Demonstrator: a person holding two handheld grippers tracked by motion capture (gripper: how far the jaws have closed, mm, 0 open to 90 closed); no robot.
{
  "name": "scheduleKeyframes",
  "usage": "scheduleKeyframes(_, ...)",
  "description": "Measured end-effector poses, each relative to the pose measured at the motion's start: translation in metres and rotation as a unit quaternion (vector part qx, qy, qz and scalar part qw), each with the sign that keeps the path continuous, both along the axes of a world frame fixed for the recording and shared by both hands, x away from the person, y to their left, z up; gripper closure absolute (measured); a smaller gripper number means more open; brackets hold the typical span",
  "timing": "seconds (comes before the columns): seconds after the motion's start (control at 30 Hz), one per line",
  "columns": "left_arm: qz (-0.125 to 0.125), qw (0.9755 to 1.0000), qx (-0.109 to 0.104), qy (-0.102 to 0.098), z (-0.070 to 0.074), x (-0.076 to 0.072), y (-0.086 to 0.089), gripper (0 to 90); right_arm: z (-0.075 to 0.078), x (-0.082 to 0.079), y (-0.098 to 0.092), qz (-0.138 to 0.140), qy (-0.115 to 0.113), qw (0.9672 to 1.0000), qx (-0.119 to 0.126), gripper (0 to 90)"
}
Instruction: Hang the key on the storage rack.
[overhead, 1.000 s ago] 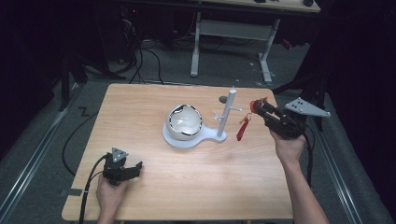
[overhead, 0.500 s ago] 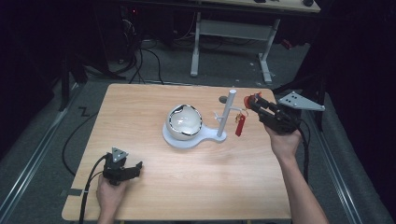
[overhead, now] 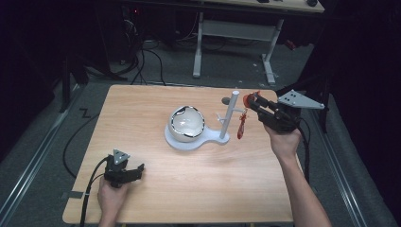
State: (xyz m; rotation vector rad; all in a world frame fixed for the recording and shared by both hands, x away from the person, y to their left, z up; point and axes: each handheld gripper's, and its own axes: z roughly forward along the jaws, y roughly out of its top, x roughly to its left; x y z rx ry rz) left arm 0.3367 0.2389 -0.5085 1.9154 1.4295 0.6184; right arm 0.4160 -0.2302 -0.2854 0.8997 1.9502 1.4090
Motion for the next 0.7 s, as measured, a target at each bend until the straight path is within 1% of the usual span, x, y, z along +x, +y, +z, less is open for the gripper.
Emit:
scheduleKeyframes(0.33,0.000,1.0000,0.000,0.000,0.000,0.000,0.000,21.3,-0.002,0.005,0.005,-0.003,0.002,1.0000,-0.003,68.8)
scheduleKeyframes(0.7,0.000,1.0000,0.000,0.000,0.000,0.000,0.000,21.3,0.003,0.001,0.011,0.001,-0.005,1.0000,-0.004,68.8)
